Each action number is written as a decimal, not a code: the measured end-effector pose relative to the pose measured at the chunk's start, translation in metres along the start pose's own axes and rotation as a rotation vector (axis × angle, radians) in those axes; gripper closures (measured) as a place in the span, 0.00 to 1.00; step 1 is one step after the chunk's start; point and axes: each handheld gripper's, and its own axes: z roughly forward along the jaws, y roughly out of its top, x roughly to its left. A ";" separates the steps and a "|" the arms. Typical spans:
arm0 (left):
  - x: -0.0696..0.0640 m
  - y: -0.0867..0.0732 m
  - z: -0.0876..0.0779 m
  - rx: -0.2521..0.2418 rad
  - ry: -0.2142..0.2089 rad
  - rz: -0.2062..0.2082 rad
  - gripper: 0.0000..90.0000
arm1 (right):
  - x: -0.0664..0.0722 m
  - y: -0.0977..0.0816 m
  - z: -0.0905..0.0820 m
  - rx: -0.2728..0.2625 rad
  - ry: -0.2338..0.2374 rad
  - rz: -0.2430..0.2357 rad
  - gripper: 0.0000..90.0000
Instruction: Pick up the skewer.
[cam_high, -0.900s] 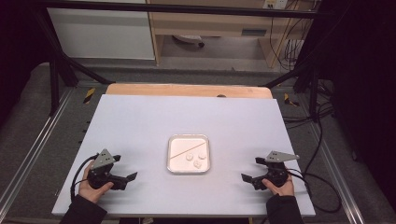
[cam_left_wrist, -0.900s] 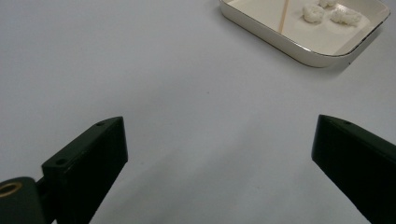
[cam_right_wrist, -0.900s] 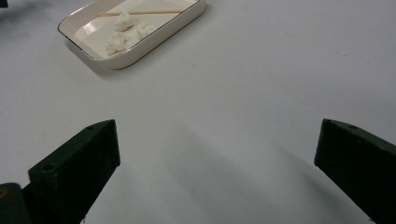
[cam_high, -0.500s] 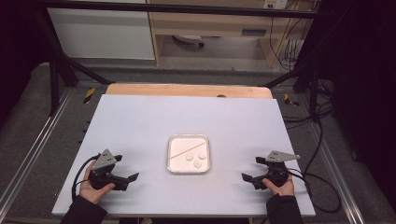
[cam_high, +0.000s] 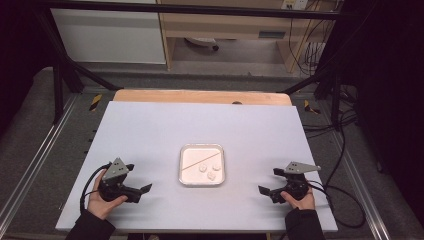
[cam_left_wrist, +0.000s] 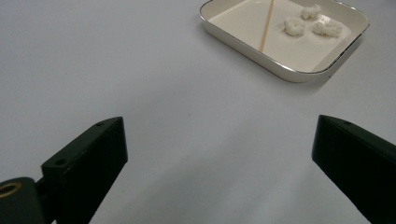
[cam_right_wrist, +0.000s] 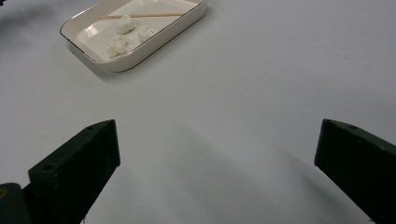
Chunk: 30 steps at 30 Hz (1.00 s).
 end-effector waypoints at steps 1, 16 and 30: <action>-0.002 0.004 0.001 0.002 0.001 0.007 0.04 | 0.000 0.000 0.000 0.002 -0.002 -0.003 0.01; -0.013 0.030 0.015 0.040 -0.008 0.034 0.04 | 0.000 0.000 0.002 0.009 0.002 -0.007 0.01; -0.024 0.052 0.030 0.057 -0.008 0.060 0.04 | 0.000 0.000 0.002 0.013 0.002 -0.010 0.01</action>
